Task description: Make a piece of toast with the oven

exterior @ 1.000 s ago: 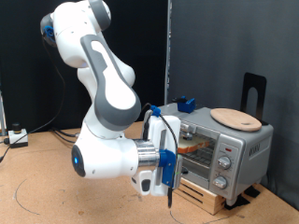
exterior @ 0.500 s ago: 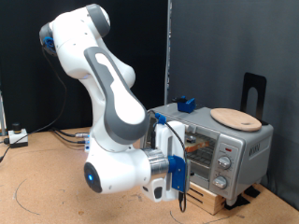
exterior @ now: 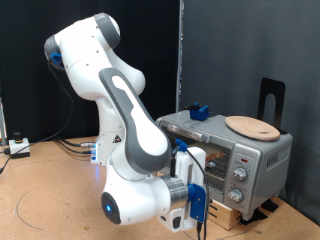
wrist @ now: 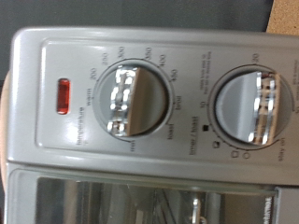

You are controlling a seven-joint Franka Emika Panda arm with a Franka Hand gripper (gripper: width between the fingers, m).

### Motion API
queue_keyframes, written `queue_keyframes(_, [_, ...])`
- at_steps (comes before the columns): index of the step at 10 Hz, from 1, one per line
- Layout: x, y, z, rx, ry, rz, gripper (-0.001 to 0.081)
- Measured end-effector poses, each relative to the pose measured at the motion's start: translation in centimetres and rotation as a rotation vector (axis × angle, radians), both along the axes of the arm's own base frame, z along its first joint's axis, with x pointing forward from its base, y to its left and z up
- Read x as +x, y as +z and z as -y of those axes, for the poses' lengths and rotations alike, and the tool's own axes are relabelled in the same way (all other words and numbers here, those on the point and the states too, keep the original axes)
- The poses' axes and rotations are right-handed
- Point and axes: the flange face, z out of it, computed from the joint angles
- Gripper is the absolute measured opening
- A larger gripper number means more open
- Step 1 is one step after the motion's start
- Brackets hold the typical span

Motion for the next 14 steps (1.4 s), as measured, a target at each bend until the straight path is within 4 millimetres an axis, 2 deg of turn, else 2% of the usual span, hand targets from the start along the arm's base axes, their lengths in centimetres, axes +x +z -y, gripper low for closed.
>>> queue_keyframes(4, [1.2,-1.5,-0.1,-0.003,0.013,-0.007,0.0807])
queue_keyframes(7, [1.4,-2.6,-0.4,-0.014,0.024,-0.023,0.0807])
queue_keyframes(14, [1.3,-4.4,-5.0,-0.032,0.056,-0.025,0.0807])
